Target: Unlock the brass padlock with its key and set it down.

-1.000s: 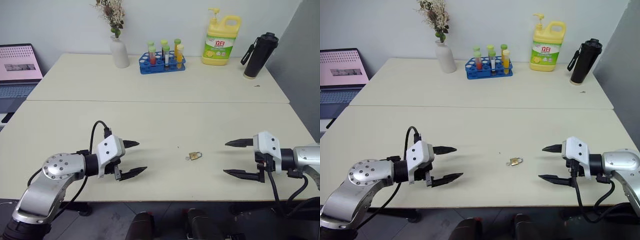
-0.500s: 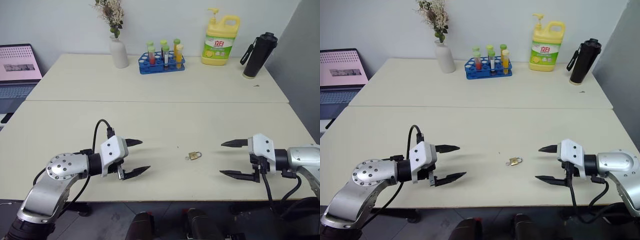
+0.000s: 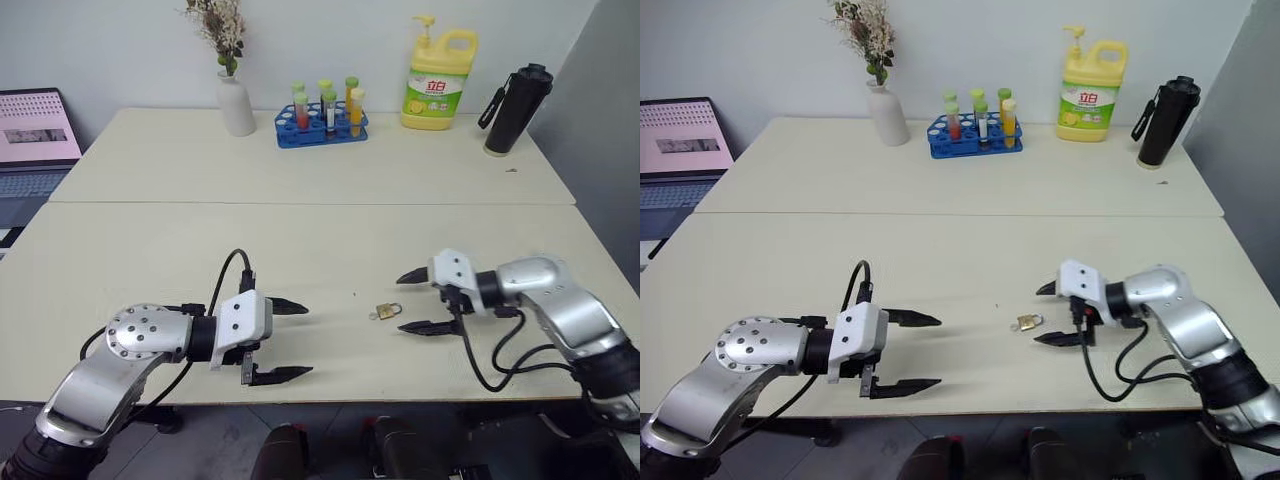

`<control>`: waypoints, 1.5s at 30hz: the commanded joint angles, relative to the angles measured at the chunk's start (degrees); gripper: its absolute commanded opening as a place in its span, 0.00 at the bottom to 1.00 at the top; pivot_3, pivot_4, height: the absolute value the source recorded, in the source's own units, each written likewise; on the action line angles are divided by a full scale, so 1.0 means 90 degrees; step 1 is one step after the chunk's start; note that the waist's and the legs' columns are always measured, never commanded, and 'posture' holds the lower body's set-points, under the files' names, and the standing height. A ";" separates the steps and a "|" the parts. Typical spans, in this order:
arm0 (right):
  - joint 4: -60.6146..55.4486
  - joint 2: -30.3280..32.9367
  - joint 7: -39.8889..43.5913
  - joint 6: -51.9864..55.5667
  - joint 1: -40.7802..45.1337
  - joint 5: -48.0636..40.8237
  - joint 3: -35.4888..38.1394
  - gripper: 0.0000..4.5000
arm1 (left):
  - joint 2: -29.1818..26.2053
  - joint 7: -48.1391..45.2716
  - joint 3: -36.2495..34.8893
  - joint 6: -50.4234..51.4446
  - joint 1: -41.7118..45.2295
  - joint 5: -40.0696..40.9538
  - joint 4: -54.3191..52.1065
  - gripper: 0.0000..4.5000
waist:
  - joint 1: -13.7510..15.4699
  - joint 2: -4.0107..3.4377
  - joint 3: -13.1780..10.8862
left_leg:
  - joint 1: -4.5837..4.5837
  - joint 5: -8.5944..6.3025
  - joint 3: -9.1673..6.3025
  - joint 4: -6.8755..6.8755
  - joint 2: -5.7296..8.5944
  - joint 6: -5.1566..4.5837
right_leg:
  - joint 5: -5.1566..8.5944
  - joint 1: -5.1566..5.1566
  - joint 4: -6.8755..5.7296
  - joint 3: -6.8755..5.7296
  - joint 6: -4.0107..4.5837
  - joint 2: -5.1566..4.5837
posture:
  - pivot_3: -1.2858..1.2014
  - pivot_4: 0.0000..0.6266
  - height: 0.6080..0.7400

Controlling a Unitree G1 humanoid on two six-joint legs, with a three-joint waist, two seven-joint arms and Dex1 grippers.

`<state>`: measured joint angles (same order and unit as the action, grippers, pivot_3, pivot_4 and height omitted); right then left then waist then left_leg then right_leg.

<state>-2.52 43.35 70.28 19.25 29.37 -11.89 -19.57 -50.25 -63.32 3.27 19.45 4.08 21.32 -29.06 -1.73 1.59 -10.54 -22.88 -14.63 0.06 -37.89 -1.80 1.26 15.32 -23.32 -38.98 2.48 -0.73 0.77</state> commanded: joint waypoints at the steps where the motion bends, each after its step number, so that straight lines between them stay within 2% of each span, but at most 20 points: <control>1: 0.0372 -0.0280 0.0007 -0.0171 0.0279 0.0199 -0.0060 1.00 | -0.0011 -0.0007 0.0028 -0.0130 0.0081 -0.0063 -0.0071 1.00 | 0.0007 0.0000 0.0000 | -0.0001 0.0000 0.0001 -0.0001 0.0001 0.0000 | 0.0000 0.0000 0.0000 0.0000 0.0000 0.0000 | 0.52 0.24 1.00; 13: 0.1313 -0.0717 0.0185 -0.0720 0.0399 0.0718 -0.0224 1.00 | 0.0017 0.0029 0.0165 -0.0307 0.0085 -0.0299 -0.0032 1.00 | 0.0005 0.0000 0.0000 | 0.0000 0.0000 0.0003 -0.0003 0.0003 0.0000 | -0.0002 0.0000 -0.0001 0.0001 0.0002 -0.0004 | 0.52 0.24 1.00; 16: 0.1343 -0.0842 0.0093 -0.0760 0.0342 0.0750 -0.0237 0.88 | 0.0035 0.0056 0.0182 -0.0316 0.0089 -0.0322 -0.0022 1.00 | 0.0005 0.0000 0.0000 | 0.0001 0.0000 0.0003 -0.0003 0.0002 0.0000 | -0.0002 0.0001 -0.0002 0.0002 0.0002 -0.0004 | 0.52 0.24 1.00; 24: 0.1407 -0.0905 -0.0021 -0.1037 0.0216 0.1022 -0.0288 0.23 | 0.0066 0.0062 0.0256 -0.0354 0.0105 -0.0377 0.0005 1.00 | 0.0004 -0.0001 0.0000 | 0.0002 0.0000 0.0003 -0.0003 0.0002 0.0000 | -0.0002 0.0001 -0.0002 0.0000 0.0002 -0.0004 | 0.52 0.24 1.00; 25: 0.1431 -0.0888 -0.0013 -0.1067 0.0215 0.1042 -0.0281 0.21 | 0.0069 0.0056 0.0263 -0.0367 0.0107 -0.0389 0.0016 1.00 | 0.0005 -0.0001 0.0000 | 0.0003 0.0000 0.0002 -0.0003 0.0002 0.0000 | -0.0002 0.0002 -0.0003 0.0000 0.0002 -0.0004 | 0.52 0.24 1.00; 32: 0.1321 -0.0757 0.0001 -0.1124 0.0166 0.1030 -0.0125 0.21 | 0.0095 0.0046 0.0304 -0.0391 0.0110 -0.0427 0.0057 1.00 | 0.0012 -0.0001 0.0000 | 0.0004 0.0000 0.0002 -0.0006 0.0005 0.0000 | -0.0002 0.0005 -0.0004 0.0001 0.0002 -0.0004 | 0.52 0.24 1.00; 37: 0.1162 -0.0776 -0.0369 -0.1251 0.0083 0.1144 0.0008 0.21 | 0.0194 0.0089 0.0361 -0.0416 0.0174 -0.0429 0.0128 1.00 | 0.0011 -0.0001 0.0001 | 0.0004 0.0000 0.0002 -0.0008 0.0006 0.0000 | -0.0002 0.0006 -0.0004 0.0001 0.0001 -0.0004 | 0.52 0.24 1.00; 41: -0.0414 -0.0517 -0.1571 -0.1584 -0.0373 0.1518 0.0840 0.21 | 0.0858 0.0884 0.0038 0.0495 0.0714 0.0065 0.0277 1.00 | 0.0059 -0.0003 -0.0002 | -0.0003 0.0001 -0.0003 -0.0010 0.0012 0.0000 | -0.0002 0.0005 -0.0007 -0.0002 -0.0001 -0.0004 | 0.52 0.24 1.00; 45: -0.1189 -0.0439 -0.2376 -0.1838 -0.0935 0.2083 0.1105 0.21 | 0.1175 0.1157 -0.0068 0.1129 0.1160 0.0421 0.0345 1.00 | 0.0030 0.0002 0.0002 | -0.0005 0.0000 -0.0005 -0.0011 0.0011 0.0001 | -0.0003 0.0004 -0.0005 -0.0002 -0.0006 -0.0002 | 0.52 0.24 1.00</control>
<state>-8.98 39.14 52.58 4.77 23.13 4.47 -11.31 -40.86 -54.39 4.29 27.07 12.73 22.61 -25.47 -1.46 1.60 -10.52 -22.91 -14.63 0.01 -37.98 -1.70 1.26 15.29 -23.28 -39.02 2.47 -0.78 0.75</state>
